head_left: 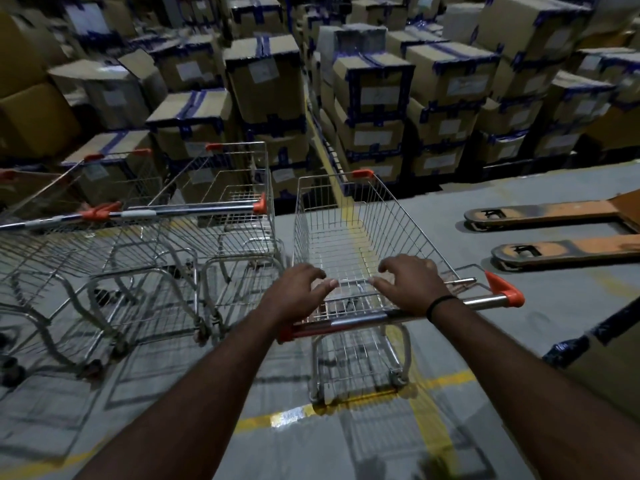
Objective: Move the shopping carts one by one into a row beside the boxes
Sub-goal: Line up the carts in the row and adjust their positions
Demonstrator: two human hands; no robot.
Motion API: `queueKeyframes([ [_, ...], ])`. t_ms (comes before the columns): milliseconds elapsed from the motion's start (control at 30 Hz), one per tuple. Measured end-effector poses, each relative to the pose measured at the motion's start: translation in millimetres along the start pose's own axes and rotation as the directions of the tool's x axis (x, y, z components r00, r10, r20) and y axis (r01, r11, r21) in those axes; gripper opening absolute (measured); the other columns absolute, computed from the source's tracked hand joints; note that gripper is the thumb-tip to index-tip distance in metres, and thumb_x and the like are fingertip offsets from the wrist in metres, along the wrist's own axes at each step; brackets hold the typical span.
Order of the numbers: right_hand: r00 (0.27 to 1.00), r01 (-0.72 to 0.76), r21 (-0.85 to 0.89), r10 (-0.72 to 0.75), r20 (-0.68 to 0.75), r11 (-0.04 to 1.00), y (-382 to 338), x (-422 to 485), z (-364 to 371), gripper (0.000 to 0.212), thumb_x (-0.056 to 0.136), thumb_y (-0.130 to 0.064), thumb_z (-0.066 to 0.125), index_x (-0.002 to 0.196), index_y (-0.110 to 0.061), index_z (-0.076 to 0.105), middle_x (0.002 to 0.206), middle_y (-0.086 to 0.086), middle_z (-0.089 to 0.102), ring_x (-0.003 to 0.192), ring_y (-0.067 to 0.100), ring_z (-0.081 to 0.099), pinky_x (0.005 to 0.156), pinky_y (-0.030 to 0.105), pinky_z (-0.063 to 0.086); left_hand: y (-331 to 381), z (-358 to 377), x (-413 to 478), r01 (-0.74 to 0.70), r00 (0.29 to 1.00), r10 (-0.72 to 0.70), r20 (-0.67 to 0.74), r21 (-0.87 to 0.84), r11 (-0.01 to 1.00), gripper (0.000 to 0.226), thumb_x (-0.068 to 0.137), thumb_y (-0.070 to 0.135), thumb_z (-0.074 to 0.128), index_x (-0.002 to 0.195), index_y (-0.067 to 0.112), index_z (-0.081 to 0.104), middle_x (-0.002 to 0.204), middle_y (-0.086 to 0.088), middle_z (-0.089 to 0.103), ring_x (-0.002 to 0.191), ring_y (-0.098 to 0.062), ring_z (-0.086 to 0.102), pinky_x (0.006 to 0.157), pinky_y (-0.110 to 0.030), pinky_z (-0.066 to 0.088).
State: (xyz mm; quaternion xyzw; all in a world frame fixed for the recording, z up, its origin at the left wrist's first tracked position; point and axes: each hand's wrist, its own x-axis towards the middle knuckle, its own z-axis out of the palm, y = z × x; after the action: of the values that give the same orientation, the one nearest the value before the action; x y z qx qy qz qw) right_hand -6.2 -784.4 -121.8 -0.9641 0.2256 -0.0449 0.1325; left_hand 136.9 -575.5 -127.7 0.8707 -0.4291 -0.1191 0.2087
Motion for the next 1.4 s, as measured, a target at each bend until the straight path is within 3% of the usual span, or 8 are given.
queueKeyframes([
  [300, 0.975, 0.216, 0.015, -0.214, -0.054, 0.976, -165.0, 84.0, 4.0, 0.046, 0.093, -0.06, 0.054, 0.121, -0.025, 0.064, 0.125, -0.003, 0.064, 0.122, 0.02, 0.055, 0.101, 0.041, 0.037, -119.1, -89.9, -7.5, 0.055, 0.97, -0.057, -0.236, -0.014, 0.998, 0.07, 0.086, 0.076, 0.038, 0.113, 0.022, 0.071, 0.11, 0.005, 0.065, 0.108, -0.016, 0.058, 0.093, -0.039, 0.048],
  [733, 0.927, 0.376, 0.094, -0.374, -0.034, 0.922, -343.1, 168.9, 44.6, 0.065, 0.083, -0.075, 0.039, 0.115, -0.027, 0.066, 0.118, -0.002, 0.067, 0.114, 0.021, 0.06, 0.097, 0.047, 0.047, -264.2, -192.1, -21.8, 0.184, 0.934, -0.168, -0.316, 0.021, 0.983, 0.057, 0.093, 0.067, 0.047, 0.126, 0.024, 0.063, 0.128, 0.004, 0.058, 0.119, -0.016, 0.051, 0.096, -0.044, 0.048],
  [833, 0.929, 0.369, 0.072, -0.369, -0.022, 0.926, -353.4, 200.2, 51.4, 0.051, 0.089, -0.066, 0.05, 0.115, -0.026, 0.066, 0.116, -0.002, 0.066, 0.111, 0.02, 0.059, 0.095, 0.046, 0.047, -289.3, -203.2, -5.2, 0.196, 0.935, -0.182, -0.306, 0.016, 0.98, 0.059, 0.093, 0.069, 0.046, 0.128, 0.025, 0.062, 0.129, 0.004, 0.057, 0.119, -0.015, 0.051, 0.097, -0.043, 0.048],
  [967, 0.944, 0.33, 0.046, -0.331, 0.003, 0.943, -363.4, 250.5, 70.5, 0.06, 0.081, -0.072, 0.041, 0.112, -0.028, 0.066, 0.114, -0.002, 0.066, 0.109, 0.021, 0.059, 0.097, 0.046, 0.046, -325.4, -212.1, 23.7, 0.21, 0.944, -0.195, -0.266, 0.029, 0.977, 0.058, 0.093, 0.069, 0.047, 0.13, 0.027, 0.06, 0.134, 0.001, 0.056, 0.122, -0.016, 0.049, 0.099, -0.043, 0.046],
  [1067, 0.952, 0.304, -0.005, -0.304, 0.029, 0.953, -370.1, 295.9, 91.6, 0.049, 0.086, -0.066, 0.051, 0.113, -0.028, 0.065, 0.112, 0.0, 0.063, 0.109, 0.023, 0.059, 0.101, 0.046, 0.041, -359.7, -222.1, 54.0, 0.218, 0.946, -0.194, -0.26, 0.069, 0.973, 0.054, 0.093, 0.066, 0.05, 0.129, 0.027, 0.059, 0.131, 0.0, 0.057, 0.121, -0.018, 0.051, 0.1, -0.044, 0.047],
  [1200, 0.974, 0.216, -0.045, -0.212, 0.072, 0.975, -384.3, 348.5, 126.6, 0.055, 0.091, -0.065, 0.049, 0.129, -0.027, 0.058, 0.127, 0.0, 0.058, 0.122, 0.024, 0.052, 0.112, 0.052, 0.026, -418.5, -233.4, 102.3, 0.267, 0.941, -0.215, -0.262, 0.179, 0.947, 0.058, 0.088, 0.065, 0.057, 0.129, 0.024, 0.06, 0.132, 0.0, 0.057, 0.122, -0.019, 0.05, 0.102, -0.044, 0.045],
  [1333, 0.991, 0.079, -0.127, -0.064, 0.118, 0.989, -383.6, 380.7, 153.9, 0.077, 0.089, -0.08, 0.026, 0.138, -0.028, 0.055, 0.142, 0.003, 0.052, 0.134, 0.026, 0.043, 0.113, 0.059, 0.02, -482.9, -237.7, 140.1, 0.33, 0.941, -0.269, -0.204, 0.395, 0.857, 0.065, 0.081, 0.06, 0.067, 0.137, 0.029, 0.052, 0.149, -0.004, 0.047, 0.136, -0.024, 0.042, 0.118, -0.051, 0.019],
  [1400, 0.993, 0.054, -0.187, -0.032, 0.117, 0.981, -376.8, 387.0, 159.2, 0.092, 0.082, -0.089, 0.014, 0.134, -0.027, 0.059, 0.137, 0.004, 0.057, 0.128, 0.027, 0.049, 0.107, 0.055, 0.033, -508.9, -232.4, 146.8, 0.318, 0.947, -0.301, -0.113, 0.453, 0.833, 0.069, 0.081, 0.056, 0.069, 0.141, 0.03, 0.048, 0.153, -0.007, 0.043, 0.144, -0.029, 0.033, 0.12, -0.054, 0.008],
])
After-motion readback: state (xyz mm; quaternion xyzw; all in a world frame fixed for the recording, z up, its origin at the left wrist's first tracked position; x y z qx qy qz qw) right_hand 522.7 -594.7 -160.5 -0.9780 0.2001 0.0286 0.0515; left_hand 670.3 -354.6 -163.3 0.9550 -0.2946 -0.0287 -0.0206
